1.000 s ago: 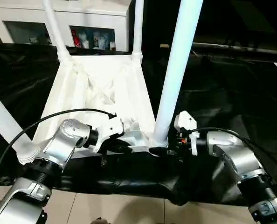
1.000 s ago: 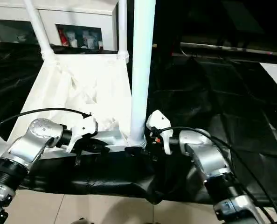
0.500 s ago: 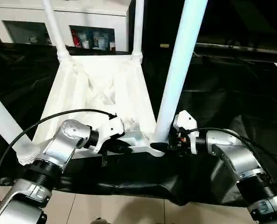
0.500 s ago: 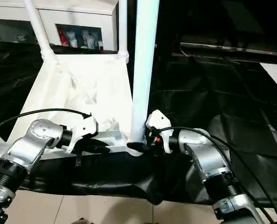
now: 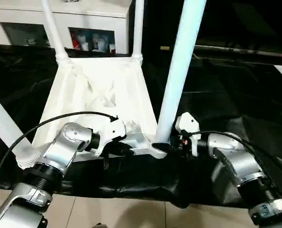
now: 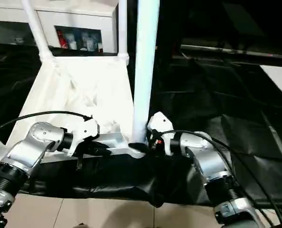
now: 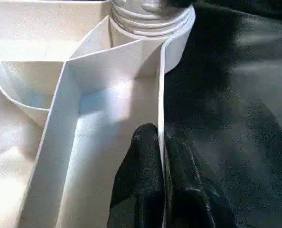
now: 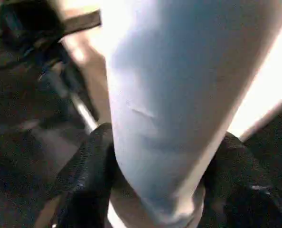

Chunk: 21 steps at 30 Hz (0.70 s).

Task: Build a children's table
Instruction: Rotate leg to tighten

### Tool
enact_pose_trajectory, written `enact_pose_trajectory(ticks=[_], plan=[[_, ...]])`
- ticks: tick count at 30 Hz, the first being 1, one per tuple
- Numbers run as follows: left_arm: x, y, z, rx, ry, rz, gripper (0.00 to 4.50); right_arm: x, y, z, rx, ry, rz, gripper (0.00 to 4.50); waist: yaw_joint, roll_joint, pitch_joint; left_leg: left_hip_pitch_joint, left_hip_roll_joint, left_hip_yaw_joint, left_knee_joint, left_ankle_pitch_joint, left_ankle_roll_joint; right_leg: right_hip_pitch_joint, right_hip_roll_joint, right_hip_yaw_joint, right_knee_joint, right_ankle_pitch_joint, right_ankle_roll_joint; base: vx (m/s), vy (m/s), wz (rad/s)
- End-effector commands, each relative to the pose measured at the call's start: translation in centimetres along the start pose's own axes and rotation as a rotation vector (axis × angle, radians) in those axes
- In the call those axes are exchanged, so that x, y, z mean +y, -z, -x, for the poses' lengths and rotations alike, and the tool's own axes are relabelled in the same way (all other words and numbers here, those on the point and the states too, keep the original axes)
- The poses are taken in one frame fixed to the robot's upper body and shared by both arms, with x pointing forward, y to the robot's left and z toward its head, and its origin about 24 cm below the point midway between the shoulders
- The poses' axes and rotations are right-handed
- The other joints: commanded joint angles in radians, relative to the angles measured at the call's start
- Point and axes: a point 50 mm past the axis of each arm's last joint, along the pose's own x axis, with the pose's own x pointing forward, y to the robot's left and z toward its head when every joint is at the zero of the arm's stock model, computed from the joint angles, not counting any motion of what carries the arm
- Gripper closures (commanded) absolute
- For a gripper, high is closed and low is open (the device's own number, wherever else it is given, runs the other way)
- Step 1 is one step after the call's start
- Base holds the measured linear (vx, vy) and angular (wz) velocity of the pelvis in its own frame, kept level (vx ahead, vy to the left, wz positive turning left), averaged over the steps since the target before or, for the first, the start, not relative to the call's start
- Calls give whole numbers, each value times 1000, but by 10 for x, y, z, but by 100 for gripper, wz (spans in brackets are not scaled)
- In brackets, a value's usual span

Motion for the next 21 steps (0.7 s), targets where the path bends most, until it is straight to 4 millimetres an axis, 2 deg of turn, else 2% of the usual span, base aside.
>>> enact_pose_trajectory(ticks=[1, 2, 3, 4, 5, 7, 8, 9, 10, 11, 12, 13, 14, 15, 16, 17, 19, 21], plan=[[8, -12, -9, -56, -82, 17, 450, -3, 15, -3, 41, 101, -68, 217, -7, -2, -53, 8, 18, -3, -75, -320, 15, 38, -55, 43, -85, -494, -130, 0, 0, 0], [13, -15, -14, -63, -138, 42, 450, -5, 17, -7, 27, 174, -107, 230, -6, -2, -54, 13, 16, -4, -72, -331, 10, 35, -59, 41, -94, -543, -111, 0, 0, 0], [18, -20, -20, -72, -197, 65, 450, -7, 19, -14, 16, 268, -159, 230, -7, -2, -55, 12, 15, -8, -72, -331, 5, 36, -59, 38, -96, -568, -96, 0, 0, 0], [20, -21, -21, -73, -207, 70, 450, -7, 19, -15, 14, 286, -167, 237, -8, -5, -55, 13, 14, -9, -71, -332, 2, 36, -58, 34, -99, -588, -81, 0, 0, 0], [24, -24, -26, -79, -249, 88, 450, -9, 20, -20, 10, 357, -202, 237, -8, -5, -55, 13, 14, -9, -71, -332, 2, 36, -58, 34, -99, -588, -81, 0, 0, 0], [34, -37, -37, -103, -361, 151, 450, -11, 20, -35, 0, 530, -315, 243, -15, 4, -55, 14, 7, -12, -67, -347, -4, 30, -58, 24, -112, -637, -56, 0, 0, 0], [34, -37, -37, -103, -361, 151, 450, -11, 20, -35, 0, 530, -315, 243, -20, 2, -57, 14, 6, -11, -67, -350, -3, 30, -56, 22, -116, -640, -53, 0, 0, 0], [39, -44, -42, -110, -413, 184, 450, -12, 18, -42, 10, 591, -328, 244, -21, 3, -59, 10, 7, -15, -68, -345, 0, 38, -58, 16, -116, -626, -51, 0, 0, 0], [39, -44, -42, -110, -413, 184, 450, -12, 18, -42, 10, 591, -328, 244, -25, 4, -58, 10, 6, -12, -68, -344, 3, 33, -55, 18, -118, -618, -52, 0, 0, 0], [43, -48, -46, -115, -464, 208, 450, -12, 17, -49, 21, 627, -331, 246, -26, 8, -56, 14, 5, -13, -67, -362, 6, 31, -55, 15, -121, -621, -54, 0, 0, 0], [43, -48, -46, -115, -464, 208, 450, -12, 17, -49, 21, 627, -331, 246, -29, 6, -55, 13, 3, -12, -65, -368, 9, 29, -53, 14, -123, -627, -50, 0, 0, 0], [45, -52, -48, -111, -496, 219, 450, -12, 15, -54, 30, 654, -325, 246, -29, 3, -56, 12, 2, -13, -65, -369, 15, 32, -55, 12, -124, -629, -48, 0, 0, 0], [45, -52, -48, -111, -496, 219, 450, -12, 15, -54, 30, 654, -325, 246, -29, 5, -60, 10, 3, -15, -67, -361, 19, 36, -56, 13, -120, -613, -48, 0, 0, 0], [50, -57, -52, -99, -569, 244, 450, -11, 10, -66, 48, 722, -317, 247, -30, 16, -60, 8, 6, -13, -70, -353, 21, 33, -55, 18, -118, -577, -61, 0, 0, 0], [51, -58, -52, -93, -579, 244, 450, -11, 9, -68, 51, 738, -317, 248, -35, 10, -60, 7, 5, -14, -71, -360, 17, 36, -53, 16, -114, -567, -70, 0, 0, 0], [52, -59, -53, -88, -589, 244, 450, -11, 8, -71, 54, 753, -317, 248, -35, 9, -61, 6, 4, -14, -69, -356, 18, 36, -54, 16, -113, -563, -72, 0, 0, 0], [54, -60, -54, -79, -610, 245, 450, -10, 4, -76, 51, 785, -326, 249, -30, 13, -62, 4, 5, -12, -71, -333, 29, 38, -56, 23, -109, -525, -88, 0, 0, 0], [54, -59, -54, -78, -609, 245, 450, -11, 0, -77, 20, 790, -347, 249, -29, 10, -66, -1, 6, -9, -73, -302, 37, 43, -56, 29, -99, -464, -105, 0, 0, 0]])
